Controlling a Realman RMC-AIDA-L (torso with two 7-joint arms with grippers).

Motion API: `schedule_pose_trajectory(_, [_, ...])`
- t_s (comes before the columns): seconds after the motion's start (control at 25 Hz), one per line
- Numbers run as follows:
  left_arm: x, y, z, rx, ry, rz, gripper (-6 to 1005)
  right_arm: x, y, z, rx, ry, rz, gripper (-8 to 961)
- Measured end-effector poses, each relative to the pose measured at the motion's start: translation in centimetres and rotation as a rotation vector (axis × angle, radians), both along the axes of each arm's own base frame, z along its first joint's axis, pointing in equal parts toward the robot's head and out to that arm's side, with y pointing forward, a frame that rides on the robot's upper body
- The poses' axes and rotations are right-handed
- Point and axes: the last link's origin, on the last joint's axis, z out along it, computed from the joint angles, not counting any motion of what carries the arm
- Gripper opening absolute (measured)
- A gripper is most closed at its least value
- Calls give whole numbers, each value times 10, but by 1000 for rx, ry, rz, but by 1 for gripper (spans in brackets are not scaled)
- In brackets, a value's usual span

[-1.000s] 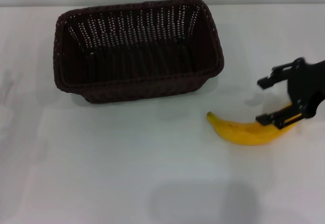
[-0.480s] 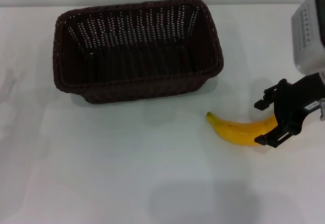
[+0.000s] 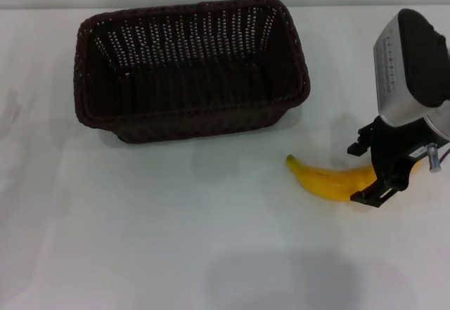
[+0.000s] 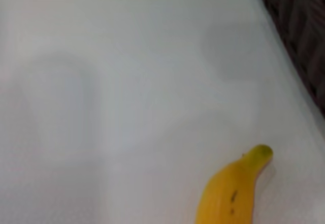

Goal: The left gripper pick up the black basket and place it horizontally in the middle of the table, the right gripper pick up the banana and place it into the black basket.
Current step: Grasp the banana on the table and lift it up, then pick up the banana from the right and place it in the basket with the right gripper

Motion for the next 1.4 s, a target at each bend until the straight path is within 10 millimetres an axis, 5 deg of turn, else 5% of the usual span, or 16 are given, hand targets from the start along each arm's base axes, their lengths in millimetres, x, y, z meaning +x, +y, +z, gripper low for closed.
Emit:
schedule_pose_trajectory(0.24, [0, 1, 1, 11, -9, 3, 884, 4, 0, -8, -2, -45, 29, 817])
schedule_pose_trajectory(0.6, [0, 3, 0, 10, -13, 9, 884, 6, -3, -17, -18, -98, 77, 475])
schedule_pose_trajectory(0.8, [-1, 2, 0, 23, -26, 19, 884, 6, -1, -14, -2, -104, 92, 471])
schedule_pose_trajectory(1.2, [-1, 3, 1, 26, -25, 19, 884, -7, 32, 70, 345, -61, 110, 470])
schedule_pose_trajectory(1.4, [0, 3, 0, 26, -26, 19, 884, -41, 46, 72, 471, 48, 219, 470])
